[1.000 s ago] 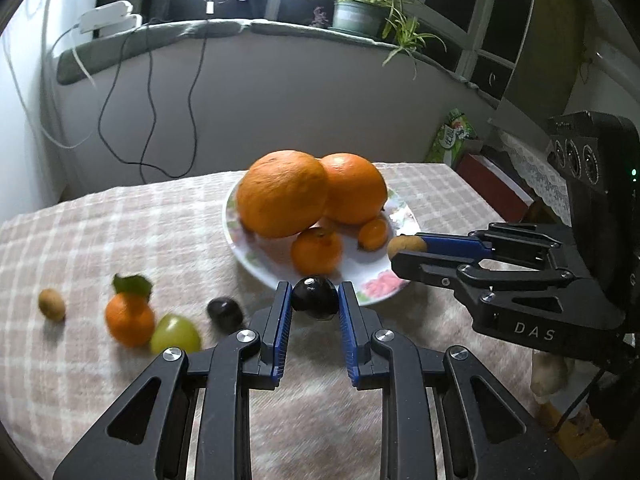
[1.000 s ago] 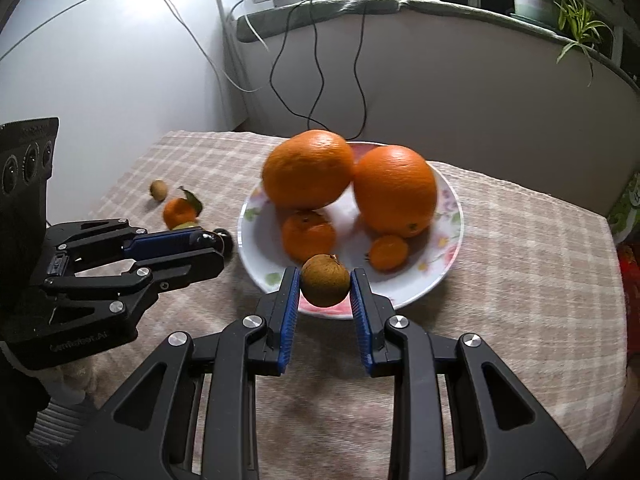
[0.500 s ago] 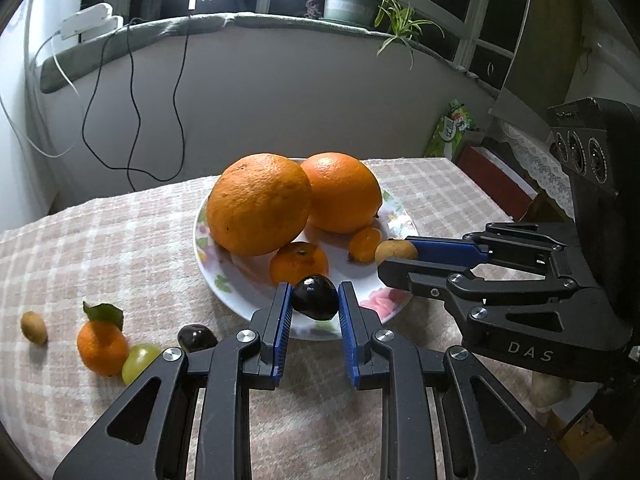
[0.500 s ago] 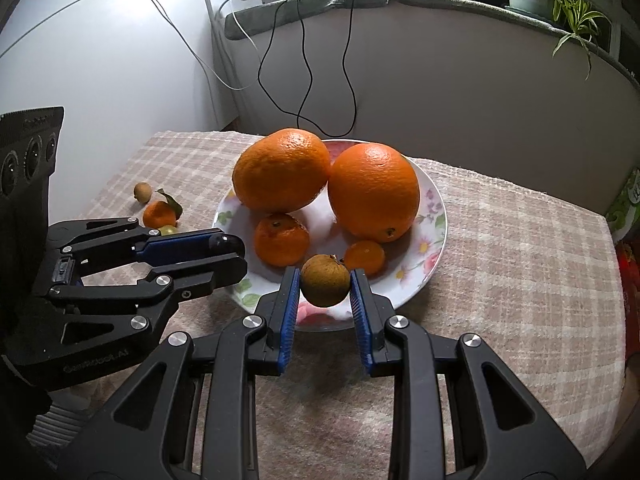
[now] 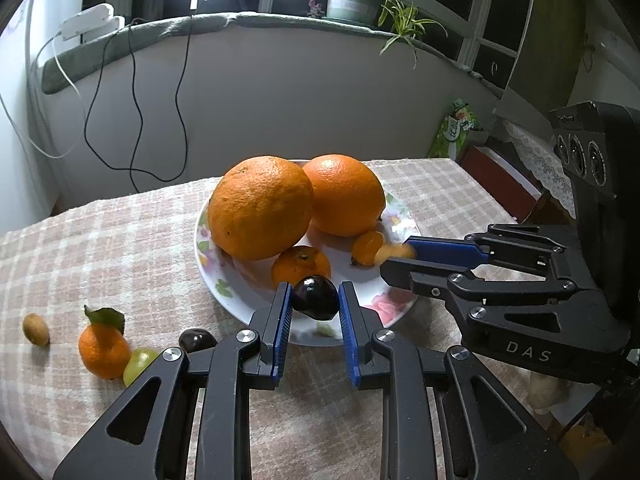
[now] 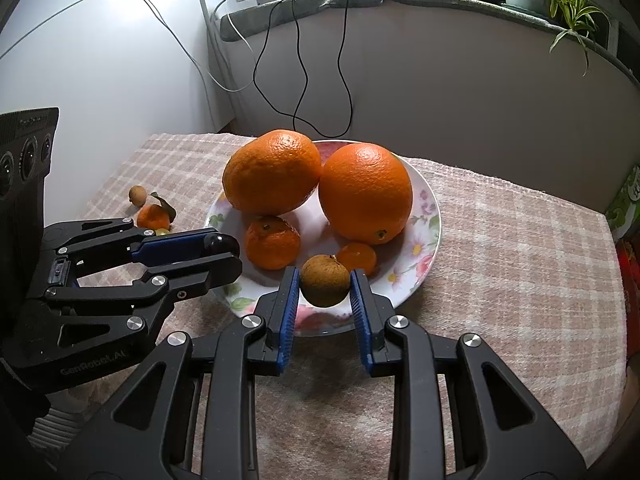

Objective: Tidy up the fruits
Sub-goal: 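Carry the plum and longan onto the plate and open both tools, then withdraw both tools from the plate toward the remaining fruit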

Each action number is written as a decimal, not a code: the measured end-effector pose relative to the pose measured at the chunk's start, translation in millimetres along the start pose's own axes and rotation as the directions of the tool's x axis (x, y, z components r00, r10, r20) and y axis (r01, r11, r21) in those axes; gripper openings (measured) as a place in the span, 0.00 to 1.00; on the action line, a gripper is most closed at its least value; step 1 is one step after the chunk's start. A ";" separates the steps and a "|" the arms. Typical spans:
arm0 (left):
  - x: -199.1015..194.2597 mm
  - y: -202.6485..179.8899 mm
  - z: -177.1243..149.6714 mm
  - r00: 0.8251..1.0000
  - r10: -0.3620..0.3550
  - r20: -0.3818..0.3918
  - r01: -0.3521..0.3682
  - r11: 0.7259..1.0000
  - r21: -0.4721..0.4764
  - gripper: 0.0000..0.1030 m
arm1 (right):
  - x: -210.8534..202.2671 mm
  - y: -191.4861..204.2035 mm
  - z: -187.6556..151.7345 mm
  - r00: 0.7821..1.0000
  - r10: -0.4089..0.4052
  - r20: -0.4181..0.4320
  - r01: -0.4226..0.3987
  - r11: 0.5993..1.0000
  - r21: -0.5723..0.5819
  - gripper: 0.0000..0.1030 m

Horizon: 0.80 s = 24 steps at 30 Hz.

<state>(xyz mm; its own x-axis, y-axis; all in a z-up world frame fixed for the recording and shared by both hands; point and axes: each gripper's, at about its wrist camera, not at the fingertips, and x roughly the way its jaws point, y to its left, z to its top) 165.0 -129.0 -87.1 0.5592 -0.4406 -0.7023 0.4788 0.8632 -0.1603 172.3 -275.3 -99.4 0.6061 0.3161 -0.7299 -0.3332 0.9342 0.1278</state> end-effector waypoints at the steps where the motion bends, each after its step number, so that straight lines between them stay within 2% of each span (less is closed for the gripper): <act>1: -0.4 0.1 0.0 1.000 0.001 0.001 -0.001 1.000 0.000 0.23 | -0.2 0.1 0.1 1.000 -0.001 0.001 0.001 1.000 -0.002 0.27; 3: -1.9 0.6 -0.1 1.000 0.003 0.004 -0.003 1.000 -0.002 0.25 | -1.1 1.5 0.8 1.000 -0.004 0.007 0.004 1.000 -0.007 0.41; 5: -3.6 1.8 -0.1 1.000 0.003 0.007 -0.003 1.000 -0.005 0.25 | -3.0 3.3 1.2 1.000 -0.011 0.017 0.011 1.000 -0.012 0.48; 15: -10.3 8.2 -5.9 1.000 0.010 0.007 -0.009 1.000 -0.018 0.25 | -11.3 -1.3 0.4 0.999 -0.017 0.036 0.017 1.000 0.008 0.56; 19: -13.7 9.4 -7.9 1.000 0.012 0.006 -0.012 1.000 -0.019 0.31 | -15.7 -2.1 -1.1 0.999 -0.024 0.042 0.023 1.000 0.013 0.58; 21: -16.4 10.3 -9.8 1.000 0.012 0.007 -0.012 1.000 -0.019 0.31 | -18.3 -2.6 -1.9 0.999 -0.026 0.047 0.025 1.000 0.017 0.68; 24: -21.8 12.7 -14.8 1.000 0.018 0.006 -0.018 1.000 -0.020 0.31 | -23.2 -2.3 -3.0 0.998 -0.025 0.057 0.024 0.999 0.022 0.70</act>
<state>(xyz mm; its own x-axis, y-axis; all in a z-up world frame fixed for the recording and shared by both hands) 148.9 -104.7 -84.0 0.5718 -0.4265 -0.7008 0.4551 0.8757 -0.1616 156.8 -285.3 -84.7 0.6545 0.3012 -0.6935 -0.3027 0.9449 0.1247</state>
